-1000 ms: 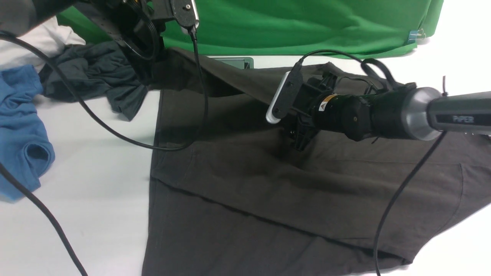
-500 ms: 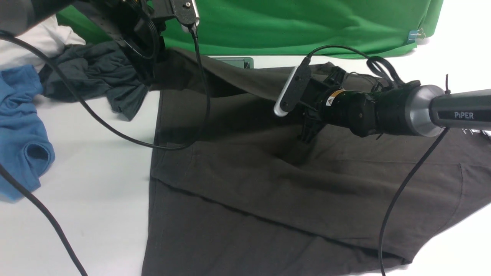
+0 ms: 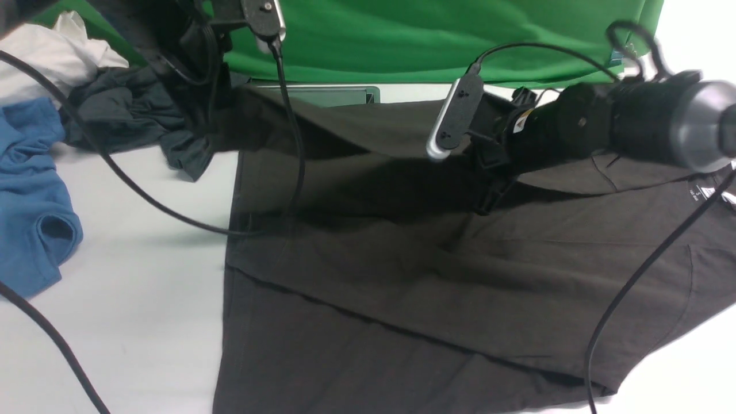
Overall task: Fold a long-sleeved shirt on a white desktop.
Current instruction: 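Fold the left side of the dark shirt inward over its body with the left gripper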
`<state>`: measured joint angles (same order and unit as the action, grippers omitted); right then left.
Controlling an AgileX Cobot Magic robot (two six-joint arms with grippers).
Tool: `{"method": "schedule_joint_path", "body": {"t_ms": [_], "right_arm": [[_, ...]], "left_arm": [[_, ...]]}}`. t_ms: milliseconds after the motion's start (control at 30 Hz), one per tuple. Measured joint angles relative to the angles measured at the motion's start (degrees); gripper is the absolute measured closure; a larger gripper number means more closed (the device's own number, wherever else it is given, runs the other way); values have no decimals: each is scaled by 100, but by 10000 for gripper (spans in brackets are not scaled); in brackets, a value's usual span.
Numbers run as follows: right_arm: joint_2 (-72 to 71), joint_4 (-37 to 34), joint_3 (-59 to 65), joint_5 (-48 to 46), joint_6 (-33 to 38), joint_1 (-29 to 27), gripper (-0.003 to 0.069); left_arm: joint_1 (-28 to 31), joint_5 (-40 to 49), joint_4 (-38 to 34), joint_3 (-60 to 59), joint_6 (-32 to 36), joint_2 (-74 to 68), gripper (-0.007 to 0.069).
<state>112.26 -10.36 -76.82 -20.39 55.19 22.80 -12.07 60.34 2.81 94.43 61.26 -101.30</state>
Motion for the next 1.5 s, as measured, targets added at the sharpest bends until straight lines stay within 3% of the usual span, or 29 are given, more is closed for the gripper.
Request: {"method": "schedule_joint_path", "body": {"t_ms": [167,733,933,1067,1133,1167,1233,1333,1433,1500], "right_arm": [[-85,26,0,-811,-55,-5,640],[-85,50,0,-1834,-49,-5,636],[-85,55,0,-2118,-49,-10,580],[-109,55,0,-2245,-60,-10,389],[-146,62,0,-2309,-60,-10,342],[-233,87,0,-2389,-67,-10,284],[-398,154,0,-2448,-116,-10,248],[-762,322,0,-2548,-423,-10,243],[-1116,420,0,-2772,-886,-10,281],[-1442,448,-5,-3189,-1359,-10,344]], "left_arm": [[-92,503,-100,-354,-26,86,587],[-510,-226,269,-2355,-432,204,587],[-613,-84,-59,-2389,-615,204,573],[-613,305,-281,-2394,-695,209,452],[-613,357,-281,-2394,-710,209,405],[-613,441,-334,-2394,-732,209,330],[-613,578,-454,-2394,-771,218,213],[-618,715,-611,-2394,-863,326,69],[-723,815,-664,-2437,-1165,554,48],[-919,838,-628,-2580,-1312,802,99]]}}
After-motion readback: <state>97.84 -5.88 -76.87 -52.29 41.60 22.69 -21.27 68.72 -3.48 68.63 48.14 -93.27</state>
